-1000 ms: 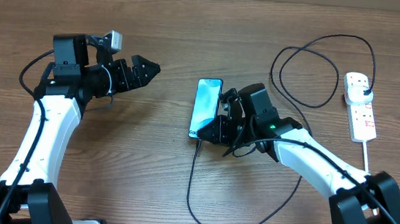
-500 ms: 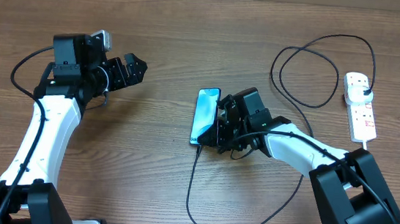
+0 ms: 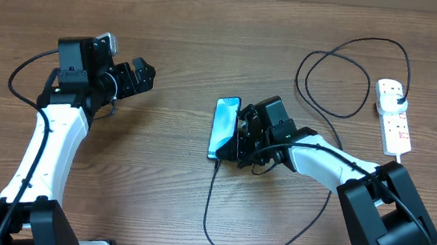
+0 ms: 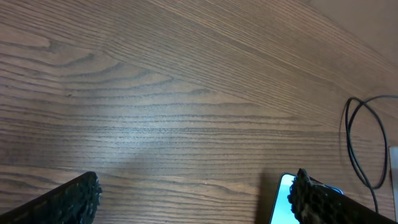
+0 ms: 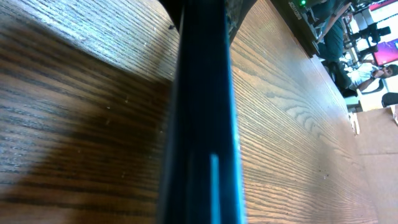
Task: Plug charger to phone and switch on socket
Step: 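Lower the phone flat onto the table with the right gripper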
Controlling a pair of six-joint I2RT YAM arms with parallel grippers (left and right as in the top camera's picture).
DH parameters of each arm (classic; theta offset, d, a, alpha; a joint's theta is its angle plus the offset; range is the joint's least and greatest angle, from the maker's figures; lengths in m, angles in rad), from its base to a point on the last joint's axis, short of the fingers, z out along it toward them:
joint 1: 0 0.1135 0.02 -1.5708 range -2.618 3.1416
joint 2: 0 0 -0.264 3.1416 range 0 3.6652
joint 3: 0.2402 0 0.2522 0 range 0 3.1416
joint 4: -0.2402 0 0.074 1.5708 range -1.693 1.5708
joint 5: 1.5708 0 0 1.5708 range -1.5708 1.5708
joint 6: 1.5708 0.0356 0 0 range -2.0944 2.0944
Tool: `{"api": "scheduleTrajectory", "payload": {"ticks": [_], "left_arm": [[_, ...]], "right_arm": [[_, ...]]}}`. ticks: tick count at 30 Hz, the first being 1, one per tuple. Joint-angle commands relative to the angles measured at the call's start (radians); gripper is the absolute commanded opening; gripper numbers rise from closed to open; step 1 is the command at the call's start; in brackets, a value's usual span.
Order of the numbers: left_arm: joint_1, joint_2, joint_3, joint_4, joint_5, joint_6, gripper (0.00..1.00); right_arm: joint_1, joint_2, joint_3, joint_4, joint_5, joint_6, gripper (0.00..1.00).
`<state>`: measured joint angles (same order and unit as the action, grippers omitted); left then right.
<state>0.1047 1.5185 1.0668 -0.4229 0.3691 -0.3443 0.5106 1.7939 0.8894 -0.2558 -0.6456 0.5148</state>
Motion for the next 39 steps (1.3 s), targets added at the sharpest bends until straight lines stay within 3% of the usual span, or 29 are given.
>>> {"api": "scheduleTrajectory", "payload": {"ticks": [1, 39], "left_arm": [[0.000, -0.015, 0.003, 0.001, -0.014, 0.000, 1.00], [0.000, -0.015, 0.003, 0.001, -0.014, 0.000, 0.99]], "right_arm": [[0.000, -0.005, 0.001, 0.007, -0.006, -0.023, 0.04], [0.058, 0.008, 0.000, 0.018, -0.035, 0.064, 0.05]]}}
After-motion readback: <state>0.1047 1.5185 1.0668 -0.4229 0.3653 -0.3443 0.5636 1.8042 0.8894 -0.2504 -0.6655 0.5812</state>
